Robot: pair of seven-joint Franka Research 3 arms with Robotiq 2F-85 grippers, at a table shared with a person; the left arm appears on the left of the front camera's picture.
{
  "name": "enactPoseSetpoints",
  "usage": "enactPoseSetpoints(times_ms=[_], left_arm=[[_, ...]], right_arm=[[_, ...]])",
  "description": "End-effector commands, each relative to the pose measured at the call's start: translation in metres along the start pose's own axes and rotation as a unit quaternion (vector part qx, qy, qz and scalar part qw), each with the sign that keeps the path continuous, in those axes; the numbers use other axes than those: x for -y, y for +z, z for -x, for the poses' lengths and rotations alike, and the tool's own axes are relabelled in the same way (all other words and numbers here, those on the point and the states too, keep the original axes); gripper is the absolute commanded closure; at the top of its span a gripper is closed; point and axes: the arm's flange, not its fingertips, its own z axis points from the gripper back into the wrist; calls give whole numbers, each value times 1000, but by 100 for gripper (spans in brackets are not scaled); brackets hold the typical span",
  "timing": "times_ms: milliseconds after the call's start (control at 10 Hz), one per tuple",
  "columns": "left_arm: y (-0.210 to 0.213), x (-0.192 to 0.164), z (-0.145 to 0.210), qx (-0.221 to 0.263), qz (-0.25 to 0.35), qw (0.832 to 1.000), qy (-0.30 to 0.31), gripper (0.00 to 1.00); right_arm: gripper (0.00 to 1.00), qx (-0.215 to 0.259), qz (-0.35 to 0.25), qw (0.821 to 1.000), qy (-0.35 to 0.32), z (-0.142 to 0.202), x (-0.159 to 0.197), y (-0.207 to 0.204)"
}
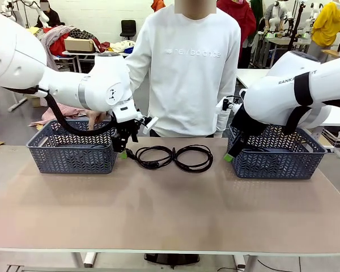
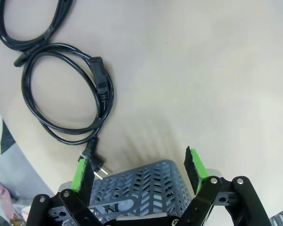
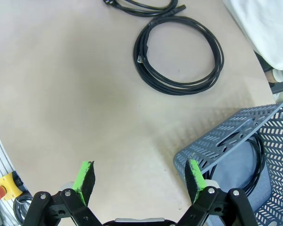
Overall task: Organize the cables according to human instructions.
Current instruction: Pick up a bundle of cables and place it in the basket indicated by the human.
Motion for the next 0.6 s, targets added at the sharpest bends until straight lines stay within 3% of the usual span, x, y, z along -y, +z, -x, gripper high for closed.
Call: enactPoseSetpoints(times_ms=[0, 500], left_arm=[[3, 7, 1, 1, 1, 1000, 4, 0], [-13, -6, 2, -8, 0, 1000, -21, 0]], right_arm=[[0, -2, 4, 1000, -3, -2, 1, 1], [0, -2, 4, 1000, -3, -2, 1, 1]])
